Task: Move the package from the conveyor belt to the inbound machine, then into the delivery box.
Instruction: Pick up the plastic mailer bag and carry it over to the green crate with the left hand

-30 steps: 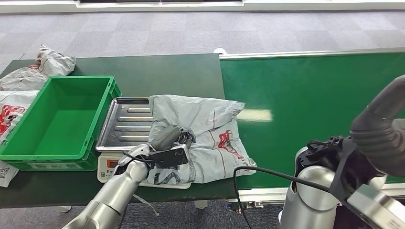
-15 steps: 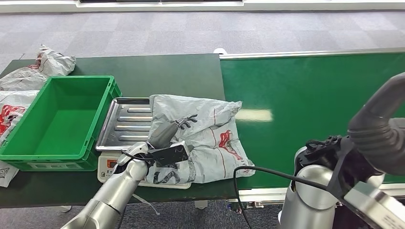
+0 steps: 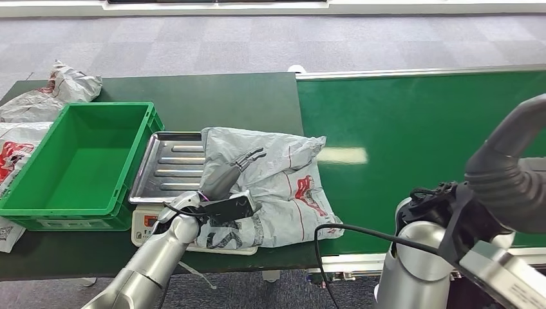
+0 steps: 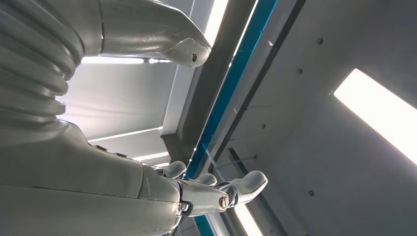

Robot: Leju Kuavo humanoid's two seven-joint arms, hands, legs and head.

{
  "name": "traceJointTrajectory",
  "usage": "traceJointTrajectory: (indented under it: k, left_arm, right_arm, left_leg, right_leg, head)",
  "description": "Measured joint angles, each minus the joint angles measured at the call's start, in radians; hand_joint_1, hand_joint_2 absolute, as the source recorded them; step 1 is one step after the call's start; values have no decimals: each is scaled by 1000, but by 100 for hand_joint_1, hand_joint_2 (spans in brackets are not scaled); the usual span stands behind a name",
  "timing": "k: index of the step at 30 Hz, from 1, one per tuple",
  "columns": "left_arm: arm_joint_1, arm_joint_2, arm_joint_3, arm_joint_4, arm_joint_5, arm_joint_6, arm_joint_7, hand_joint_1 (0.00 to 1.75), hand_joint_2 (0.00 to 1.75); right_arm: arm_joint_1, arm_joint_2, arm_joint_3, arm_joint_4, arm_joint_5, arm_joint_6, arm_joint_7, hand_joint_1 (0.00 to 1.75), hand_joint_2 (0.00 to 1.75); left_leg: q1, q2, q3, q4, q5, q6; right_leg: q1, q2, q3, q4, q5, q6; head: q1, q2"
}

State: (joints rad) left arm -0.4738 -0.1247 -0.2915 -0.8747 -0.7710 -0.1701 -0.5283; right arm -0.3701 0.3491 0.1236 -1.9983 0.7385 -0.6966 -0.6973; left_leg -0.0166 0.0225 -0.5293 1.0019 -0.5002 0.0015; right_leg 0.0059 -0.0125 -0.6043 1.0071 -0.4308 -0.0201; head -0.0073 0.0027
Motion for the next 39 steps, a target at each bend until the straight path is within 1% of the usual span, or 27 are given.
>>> traceJointTrajectory:
  k: [4, 7, 14, 29, 30, 31, 33, 34, 35, 39]
  left_arm:
    - [1, 2, -14, 0, -2, -74, -32, 0, 175]
    - [1, 5, -32, 2, -19, -97, -37, 0, 175]
    - [-18, 6, -73, 39, -89, -78, 14, 0, 175]
    - [-35, 6, -93, 81, -93, -62, 16, 0, 175]
    - [-35, 6, -93, 81, -93, -60, 16, 16, 175]
    - [-35, 6, -94, 82, -93, -58, 16, 55, 175]
    - [-35, 6, -94, 82, -93, -57, 16, 142, 175]
    - [-35, 7, -94, 82, -93, -57, 16, 170, 175]
    - [-35, 7, -94, 81, -93, -57, 16, 175, 175]
    - [-35, 8, -94, 80, -91, -53, 14, 175, 175]
  right_arm:
    - [0, 0, 0, 8, 0, 0, 0, 0, 175]
    - [0, 0, 0, 12, 0, 0, 0, 0, 175]
    - [0, 0, -2, 15, 6, 0, 0, 0, 175]
    - [1, 0, -5, 15, 6, 0, 0, 0, 175]
    - [1, 0, -5, 15, 5, 0, 0, 0, 175]
    - [1, 0, -5, 15, 5, 0, 0, 0, 175]
    - [1, 0, -5, 15, 4, 0, 0, 0, 175]
    - [1, 0, -5, 15, 3, 0, 0, 0, 175]
    - [1, 0, -5, 15, 3, 0, 0, 0, 175]
    - [1, 0, -6, 15, 0, 0, 0, 0, 175]
  left_leg:
    - [0, 0, 0, 0, 0, 0]
    - [0, 0, 0, 0, 0, 0]
    - [0, 0, 0, 0, 0, 0]
    - [0, 0, 0, 0, 0, 0]
    - [0, 0, 0, 0, 0, 0]
    - [0, 0, 0, 0, 0, 0]
    - [0, 0, 0, 0, 0, 0]
    - [0, 0, 0, 0, 0, 0]
    - [0, 0, 0, 0, 0, 0]
    - [0, 0, 0, 0, 0, 0]
  right_leg:
    - [0, 0, 0, 0, 0, 0]
    - [0, 0, 0, 0, 0, 0]
    - [0, 0, 0, 0, 0, 0]
    - [0, 0, 0, 0, 0, 0]
    - [0, 0, 0, 0, 0, 0]
    - [0, 0, 0, 0, 0, 0]
    - [0, 0, 0, 0, 0, 0]
    - [0, 0, 0, 0, 0, 0]
    - [0, 0, 0, 0, 0, 0]
    - [0, 0, 0, 0, 0, 0]
  head:
    - [0, 0]
    - [0, 0]
    - [0, 0]
    - [0, 0]
    - [0, 0]
    - [0, 0]
    - [0, 0]
    - [0, 0]
    - [0, 0]
    - [0, 0]
